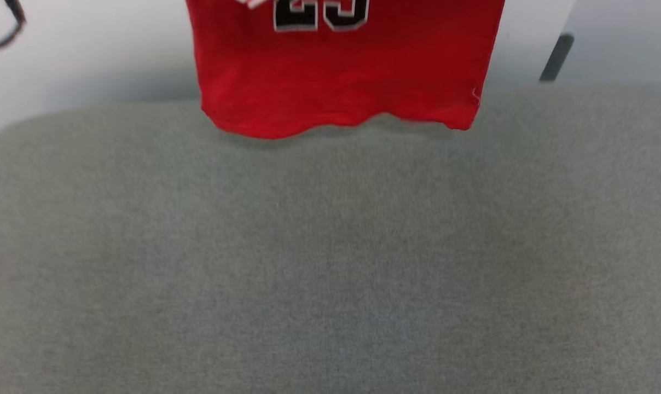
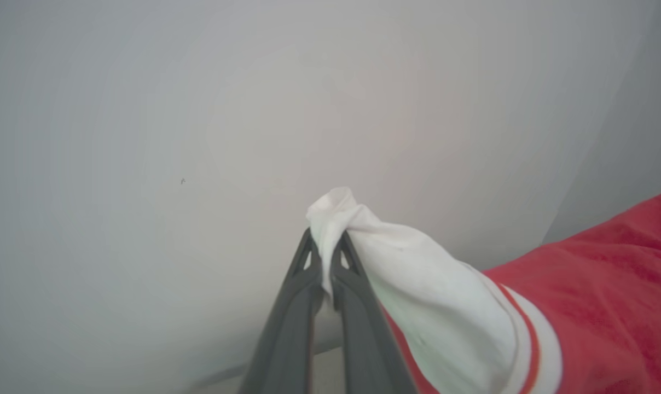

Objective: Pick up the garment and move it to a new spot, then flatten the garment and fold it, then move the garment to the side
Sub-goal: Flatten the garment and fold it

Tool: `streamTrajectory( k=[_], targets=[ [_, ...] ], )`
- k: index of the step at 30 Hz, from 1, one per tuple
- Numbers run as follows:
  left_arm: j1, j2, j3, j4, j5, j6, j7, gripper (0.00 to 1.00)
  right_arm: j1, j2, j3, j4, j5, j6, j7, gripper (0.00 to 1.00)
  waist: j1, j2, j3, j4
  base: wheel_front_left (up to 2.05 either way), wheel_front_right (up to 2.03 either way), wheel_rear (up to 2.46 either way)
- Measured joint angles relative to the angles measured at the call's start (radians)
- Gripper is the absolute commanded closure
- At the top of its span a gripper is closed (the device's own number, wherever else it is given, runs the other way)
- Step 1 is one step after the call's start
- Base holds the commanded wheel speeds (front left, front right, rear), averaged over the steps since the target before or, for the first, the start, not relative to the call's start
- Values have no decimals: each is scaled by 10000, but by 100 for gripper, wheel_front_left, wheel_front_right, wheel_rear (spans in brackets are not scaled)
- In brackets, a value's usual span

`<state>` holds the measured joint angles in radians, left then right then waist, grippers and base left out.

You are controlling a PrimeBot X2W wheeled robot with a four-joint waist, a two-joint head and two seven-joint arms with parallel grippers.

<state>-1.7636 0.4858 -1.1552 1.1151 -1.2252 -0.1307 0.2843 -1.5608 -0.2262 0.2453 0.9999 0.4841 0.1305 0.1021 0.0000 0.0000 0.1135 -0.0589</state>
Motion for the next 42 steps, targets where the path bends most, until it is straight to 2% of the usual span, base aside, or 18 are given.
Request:
streamTrajectory(
  k=[5,9,12,14,18,22,26,30,34,38,42],
  targets=[
    [-827,-113,4,96,211,0,-378,100,-631,-299,238,150,-174,0,-955,100,0,0,1075,-70,0,0,0],
    [-1687,-330,155,219,408,73,-1323,100,-1379,-629,219,337,-945,2,-2788,100,0,0,2094,-103,0,0,0],
    [-2466,-566,303,240,560,163,-2199,100,-2021,-888,-54,458,-1833,2,-3515,100,0,0,2898,-100,0,0,0],
    [-2911,-748,395,290,650,217,-2660,100,-2396,-1005,-364,349,-2395,0,-3614,100,0,0,3436,-79,0,0,0],
    [-3368,-982,587,351,640,190,-3358,100,-2552,-1137,-1273,-1289,-3860,2,-3661,100,0,0,4518,13,0,0,0],
    [-3380,-1007,713,546,543,128,-3822,100,-2010,-876,-1933,-2036,-4934,2,-3659,100,0,0,5532,165,0,0,0],
    [-2795,-995,769,805,322,73,-3837,100,-1441,-476,-2303,-2240,-5260,8,-3657,100,0,0,6393,351,0,0,0],
    [-2292,-963,819,938,107,58,-3760,100,-987,-249,-2265,-2332,-5068,8,-3657,100,0,1,6951,575,0,0,0],
    [-1580,-882,763,934,-104,25,-3335,100,-531,-159,-1776,-1985,-4203,8,-3659,100,0,0,6988,784,0,0,0],
    [-543,-702,614,546,-389,17,-2673,100,121,-247,-1091,-1195,-2901,8,-3484,100,0,0,6647,893,0,0,0],
    [762,-435,270,-59,-497,17,-2211,100,964,-648,-226,-830,-1235,8,-2635,100,0,0,6022,1002,0,0,0]
  ],
)
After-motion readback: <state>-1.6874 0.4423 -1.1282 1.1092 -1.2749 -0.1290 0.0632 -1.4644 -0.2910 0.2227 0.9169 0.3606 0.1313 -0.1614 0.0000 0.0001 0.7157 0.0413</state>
